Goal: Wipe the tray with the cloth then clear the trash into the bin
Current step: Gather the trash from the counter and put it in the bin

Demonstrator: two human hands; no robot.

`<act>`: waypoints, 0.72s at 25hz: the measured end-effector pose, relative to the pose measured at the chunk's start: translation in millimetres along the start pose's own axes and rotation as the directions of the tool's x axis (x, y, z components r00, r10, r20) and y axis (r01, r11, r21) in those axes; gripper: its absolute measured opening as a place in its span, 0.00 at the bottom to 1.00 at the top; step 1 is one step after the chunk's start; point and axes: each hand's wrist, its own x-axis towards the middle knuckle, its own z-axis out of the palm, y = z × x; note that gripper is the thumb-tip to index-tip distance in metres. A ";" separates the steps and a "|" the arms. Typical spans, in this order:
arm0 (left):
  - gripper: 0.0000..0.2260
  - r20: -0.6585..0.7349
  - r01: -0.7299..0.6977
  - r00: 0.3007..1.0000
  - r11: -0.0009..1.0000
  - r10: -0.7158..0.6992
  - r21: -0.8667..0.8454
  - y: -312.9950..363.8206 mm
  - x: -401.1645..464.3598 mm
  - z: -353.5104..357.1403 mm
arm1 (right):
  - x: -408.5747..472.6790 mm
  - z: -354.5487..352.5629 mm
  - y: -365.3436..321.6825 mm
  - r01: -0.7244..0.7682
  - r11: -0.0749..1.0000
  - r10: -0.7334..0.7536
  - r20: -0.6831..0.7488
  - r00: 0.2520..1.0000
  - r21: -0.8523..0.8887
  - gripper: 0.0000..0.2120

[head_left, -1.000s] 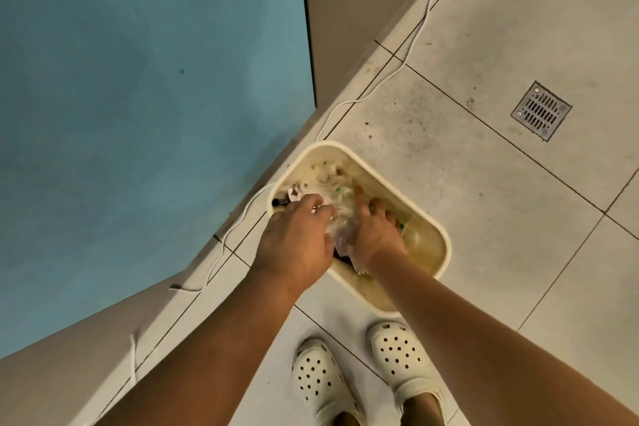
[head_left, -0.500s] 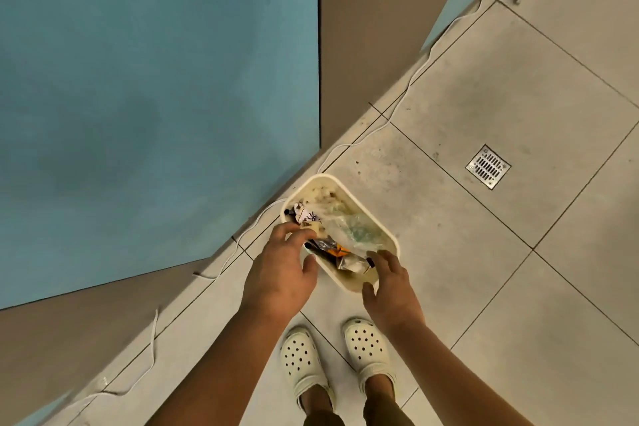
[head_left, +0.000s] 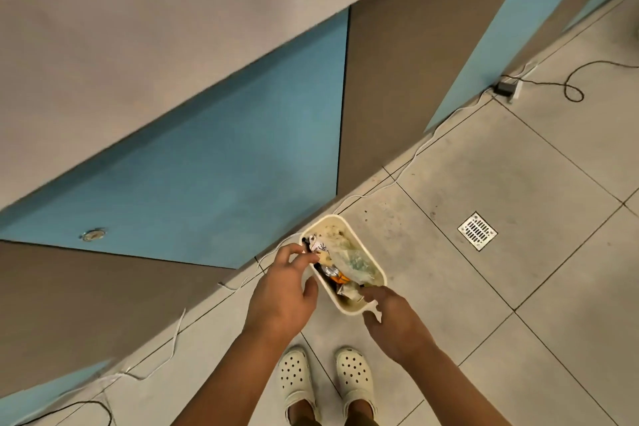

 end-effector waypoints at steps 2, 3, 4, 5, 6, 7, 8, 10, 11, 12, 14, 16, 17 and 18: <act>0.16 -0.029 -0.017 0.999 1.000 0.017 0.012 11.5 -19.8 -22.6 | -17.1 -23.7 -20.9 0.065 0.998 -0.065 -0.025 0.998 -0.011 0.18; 0.16 -0.041 -0.021 0.999 1.000 0.021 -0.005 18.2 -31.0 -34.4 | -28.3 -34.7 -32.6 0.092 0.996 -0.093 -0.027 0.995 -0.017 0.18; 0.16 -0.056 -0.024 0.998 0.999 0.023 -0.025 26.3 -43.4 -46.6 | -41.5 -45.7 -45.2 0.121 0.992 -0.122 -0.019 0.992 -0.027 0.18; 0.16 -0.078 -0.026 0.997 0.999 0.024 -0.032 34.6 -56.1 -59.9 | -55.2 -56.7 -58.1 0.157 0.987 -0.158 -0.011 0.987 -0.040 0.18; 0.16 -0.106 -0.032 0.994 0.999 0.029 -0.028 42.4 -68.5 -73.4 | -67.6 -66.3 -70.2 0.200 0.979 -0.200 -0.008 0.980 -0.049 0.18; 0.16 -0.137 -0.041 0.990 0.999 0.037 -0.029 50.2 -80.2 -86.8 | -78.7 -76.3 -83.1 0.241 0.969 -0.242 -0.007 0.970 -0.056 0.17; 0.16 -0.160 -0.049 0.986 0.998 0.043 -0.037 57.2 -89.8 -98.1 | -87.2 -85.9 -95.6 0.274 0.960 -0.274 -0.003 0.962 -0.061 0.17; 0.16 -0.213 -0.068 0.975 0.996 0.055 -0.052 68.0 -106.6 -123.5 | -100.8 -109.0 -127.1 0.352 0.933 -0.354 -0.017 0.935 -0.078 0.16; 0.16 -0.243 -0.078 0.968 0.995 0.060 -0.065 72.7 -114.7 -138.0 | -106.4 -120.6 -144.4 0.398 0.913 -0.402 -0.036 0.915 -0.086 0.16; 0.17 -0.278 -0.090 0.959 0.993 0.065 -0.080 77.7 -121.5 -153.5 | -111.2 -133.1 -163.2 0.447 0.890 -0.452 -0.053 0.891 -0.088 0.16; 0.17 -0.355 -0.116 0.932 0.988 0.074 -0.098 86.3 -133.1 -185.9 | -121.2 -156.4 -201.0 0.523 0.848 -0.528 -0.066 0.846 -0.083 0.17; 0.17 -0.431 -0.150 0.897 0.984 0.095 -0.095 91.3 -141.7 -219.0 | -127.2 -176.1 -236.6 0.573 0.816 -0.578 -0.087 0.811 -0.078 0.16; 0.17 -0.465 -0.166 0.879 0.982 0.104 -0.095 92.8 -144.9 -234.1 | -129.4 -184.1 -252.8 0.595 0.800 -0.600 -0.099 0.794 -0.074 0.16; 0.17 -0.497 -0.175 0.861 0.980 0.105 -0.095 92.7 -149.6 -249.9 | -132.8 -191.1 -269.4 0.618 0.783 -0.622 -0.111 0.775 -0.069 0.16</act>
